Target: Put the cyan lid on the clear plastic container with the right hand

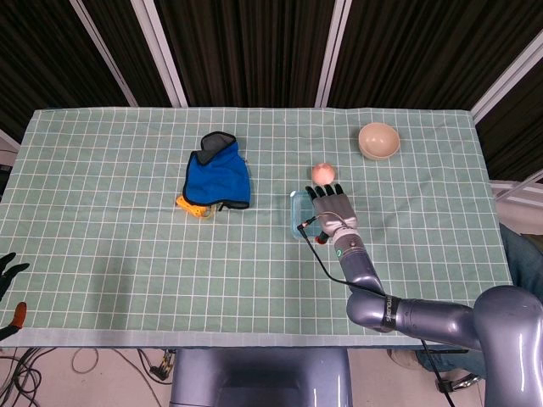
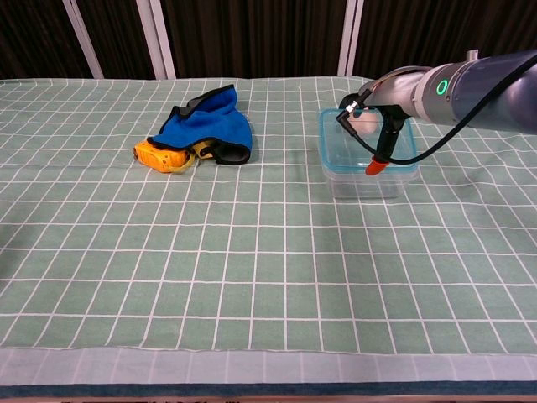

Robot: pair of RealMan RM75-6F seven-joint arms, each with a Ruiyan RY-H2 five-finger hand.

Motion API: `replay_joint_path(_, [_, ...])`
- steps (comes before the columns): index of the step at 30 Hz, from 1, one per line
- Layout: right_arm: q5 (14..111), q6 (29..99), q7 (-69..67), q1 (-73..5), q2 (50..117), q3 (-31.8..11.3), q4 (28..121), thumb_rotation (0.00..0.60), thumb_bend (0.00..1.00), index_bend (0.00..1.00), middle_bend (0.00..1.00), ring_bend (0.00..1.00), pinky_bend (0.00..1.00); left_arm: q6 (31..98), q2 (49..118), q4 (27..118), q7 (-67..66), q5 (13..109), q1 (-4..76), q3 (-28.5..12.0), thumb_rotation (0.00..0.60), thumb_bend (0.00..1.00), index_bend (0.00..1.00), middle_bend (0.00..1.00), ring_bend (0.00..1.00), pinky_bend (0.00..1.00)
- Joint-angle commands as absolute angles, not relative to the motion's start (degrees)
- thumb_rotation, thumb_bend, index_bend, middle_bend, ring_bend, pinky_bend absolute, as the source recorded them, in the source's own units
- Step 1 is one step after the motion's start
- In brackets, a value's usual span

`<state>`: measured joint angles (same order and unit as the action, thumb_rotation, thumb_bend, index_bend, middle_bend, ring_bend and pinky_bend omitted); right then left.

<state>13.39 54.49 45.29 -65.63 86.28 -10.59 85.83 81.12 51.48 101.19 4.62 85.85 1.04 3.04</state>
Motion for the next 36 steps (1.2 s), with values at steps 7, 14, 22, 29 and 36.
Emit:
replay_joint_path(7, [13.14,54.55,45.79,-65.75,86.32,-10.29,85.88,0.600,0.24,0.05,0.12,0.00,0.00,81.04,51.41,101.28,4.63,85.79,1.05,3.05,0.600,0.52,0.14,0.00,0.00,0.00])
replay_joint_path(14, [12.95,54.22,45.70,-65.83,86.45,-10.37,85.82,0.600,0.24,0.05,0.12,0.00,0.00,80.99,51.39,101.31,4.57,85.72,1.06,3.05,0.600,0.52,0.14,0.00,0.00,0.00])
replay_joint_path(22, [12.70,54.07,45.71,-65.96,86.70,-10.38,85.37,0.600,0.24,0.05,0.11,0.00,0.00,80.94,51.34,101.38,4.57,85.65,1.07,3.04,0.600,0.52,0.14,0.00,0.00,0.00])
replay_joint_path(29, [12.65,53.96,45.75,-65.99,86.87,-10.24,85.07,0.600,0.24,0.05,0.11,0.00,0.00,80.84,51.28,101.43,4.56,85.62,1.09,3.06,0.600,0.52,0.14,0.00,0.00,0.00])
replay_joint_path(36, [12.77,53.84,45.71,-66.01,87.04,-10.19,84.95,0.600,0.24,0.05,0.09,0.00,0.00,80.93,51.35,101.40,4.49,85.61,1.07,3.02,0.600,0.52,0.14,0.00,0.00,0.00])
